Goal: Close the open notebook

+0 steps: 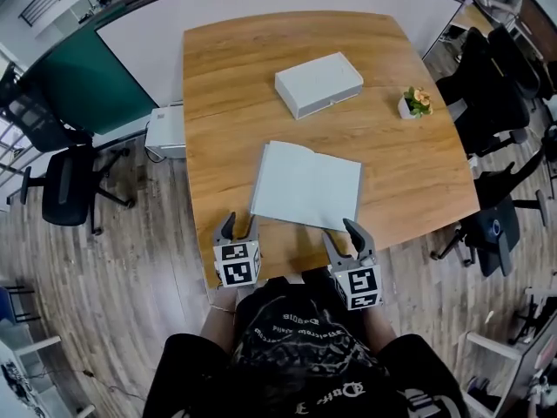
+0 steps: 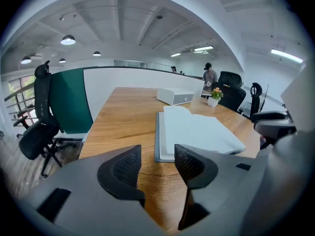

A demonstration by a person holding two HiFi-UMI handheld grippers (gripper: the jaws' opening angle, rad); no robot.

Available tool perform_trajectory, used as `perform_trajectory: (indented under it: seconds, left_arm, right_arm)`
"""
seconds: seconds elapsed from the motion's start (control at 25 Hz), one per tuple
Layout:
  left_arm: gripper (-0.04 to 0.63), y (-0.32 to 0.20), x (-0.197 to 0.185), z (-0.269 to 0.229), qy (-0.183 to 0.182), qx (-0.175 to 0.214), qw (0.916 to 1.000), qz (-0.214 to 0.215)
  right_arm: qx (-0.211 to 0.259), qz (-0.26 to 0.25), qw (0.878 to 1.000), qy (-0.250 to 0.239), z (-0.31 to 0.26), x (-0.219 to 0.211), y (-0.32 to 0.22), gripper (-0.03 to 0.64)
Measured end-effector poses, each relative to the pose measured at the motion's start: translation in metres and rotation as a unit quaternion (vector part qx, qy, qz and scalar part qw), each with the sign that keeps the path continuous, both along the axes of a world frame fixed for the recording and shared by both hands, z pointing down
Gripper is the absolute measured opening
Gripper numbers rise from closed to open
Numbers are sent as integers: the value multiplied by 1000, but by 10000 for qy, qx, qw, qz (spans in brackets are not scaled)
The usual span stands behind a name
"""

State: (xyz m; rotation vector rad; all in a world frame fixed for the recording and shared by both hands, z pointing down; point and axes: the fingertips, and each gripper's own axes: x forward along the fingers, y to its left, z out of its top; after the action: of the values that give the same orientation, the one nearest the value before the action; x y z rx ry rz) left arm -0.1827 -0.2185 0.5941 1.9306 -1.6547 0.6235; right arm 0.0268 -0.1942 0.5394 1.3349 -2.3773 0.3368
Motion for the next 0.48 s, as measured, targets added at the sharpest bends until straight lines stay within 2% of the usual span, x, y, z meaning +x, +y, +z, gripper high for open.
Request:
perform_trajectory:
  seconds: [0.12,0.28,0.4,0.48]
  left_arm:
    - [232,-10,0,13,-307,-145,9994,42]
    - [224,-16,5,27,-172,-585,9981,-27]
    - [195,-22,8,35,-440,-640,9969,75]
    - [192,-21,9,39,-443,-770,9960,-23]
  right_arm:
    - [-20,1,10000,56,2,11,-5,201]
    - [-76,-28,9999,115,8,22,-9,198]
    - [-85,-98,9998,138,10,25,-14,195]
    - [-72,-160,9997,174,10,25,-16,193]
